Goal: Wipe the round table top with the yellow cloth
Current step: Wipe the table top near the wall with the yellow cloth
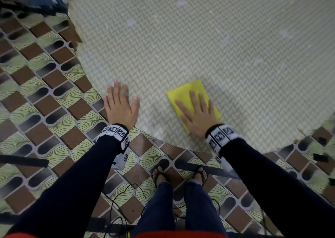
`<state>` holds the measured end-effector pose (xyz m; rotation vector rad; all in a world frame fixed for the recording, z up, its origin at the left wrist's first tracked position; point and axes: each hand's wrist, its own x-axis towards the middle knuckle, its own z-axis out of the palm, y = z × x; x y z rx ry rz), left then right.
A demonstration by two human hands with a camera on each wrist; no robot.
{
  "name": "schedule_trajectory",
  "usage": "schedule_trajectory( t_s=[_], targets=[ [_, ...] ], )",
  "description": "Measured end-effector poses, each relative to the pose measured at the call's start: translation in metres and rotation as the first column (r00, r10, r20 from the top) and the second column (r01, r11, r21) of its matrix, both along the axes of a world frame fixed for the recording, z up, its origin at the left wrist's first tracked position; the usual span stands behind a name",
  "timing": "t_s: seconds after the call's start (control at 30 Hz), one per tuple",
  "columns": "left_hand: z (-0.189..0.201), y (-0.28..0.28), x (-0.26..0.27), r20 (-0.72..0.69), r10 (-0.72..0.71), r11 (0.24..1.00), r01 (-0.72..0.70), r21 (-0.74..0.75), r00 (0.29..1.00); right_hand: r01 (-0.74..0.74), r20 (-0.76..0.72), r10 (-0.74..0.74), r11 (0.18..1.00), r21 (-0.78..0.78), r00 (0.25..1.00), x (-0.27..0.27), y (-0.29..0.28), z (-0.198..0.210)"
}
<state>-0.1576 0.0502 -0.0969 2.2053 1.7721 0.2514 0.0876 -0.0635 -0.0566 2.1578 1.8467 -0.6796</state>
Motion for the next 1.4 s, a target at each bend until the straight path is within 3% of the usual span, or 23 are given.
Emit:
schedule_trajectory(
  t_s=[0.13,0.3,0.4,0.5,0.67,0.8,0.93,1.07,1.2,1.3,1.4],
  targets=[
    [0.001,0.0,-0.001,-0.007,-0.004,1.0,0.004,0.001,1.0,-0.01,0.035,0.007,0.996,0.088,0.999,0.032,-0.033,0.001],
    [0.001,0.0,-0.001,-0.008,0.027,1.0,-0.027,0.01,1.0,0.043,0.032,-0.044,0.998,0.039,0.999,0.039,0.035,-0.008],
    [-0.001,0.001,0.0,-0.009,0.052,0.998,-0.051,0.033,0.999,-0.067,0.015,0.067,0.997,0.044,0.998,0.002,0.064,-0.008],
    [-0.005,-0.001,0.001,-0.028,0.112,0.993,-0.11,0.049,0.993,-0.259,0.018,0.259,0.958,0.123,0.966,-0.027,0.044,-0.011],
    [-0.005,-0.007,0.004,-0.032,0.232,0.973,-0.232,0.019,0.972,-0.444,0.028,0.456,0.849,0.286,0.889,0.018,-0.003,-0.012],
    [-0.005,-0.009,0.006,-0.027,0.292,0.956,-0.292,0.001,0.956,-0.395,0.059,0.393,0.886,0.241,0.918,0.047,0.032,-0.013],
    [-0.008,-0.007,0.006,-0.051,0.3,0.954,-0.301,-0.002,0.953,-0.336,0.057,0.333,0.907,0.253,0.941,0.009,0.079,-0.018],
    [-0.01,-0.009,0.006,0.013,0.294,0.956,-0.294,-0.002,0.956,-0.503,0.04,0.516,0.811,0.299,0.855,-0.015,0.063,-0.023],
    [-0.017,-0.005,0.001,0.072,0.257,0.964,-0.261,0.042,0.964,-0.656,0.018,0.691,0.677,0.332,0.722,0.026,0.023,-0.025],
    [-0.02,-0.003,0.001,0.123,0.312,0.947,-0.319,0.046,0.942,-0.593,0.012,0.62,0.744,0.309,0.784,0.064,0.025,-0.017],
    [-0.016,-0.006,0.004,0.206,0.505,0.861,-0.507,-0.048,0.838,-0.403,0.034,0.407,0.886,0.228,0.913,0.07,0.054,-0.014]
  ],
)
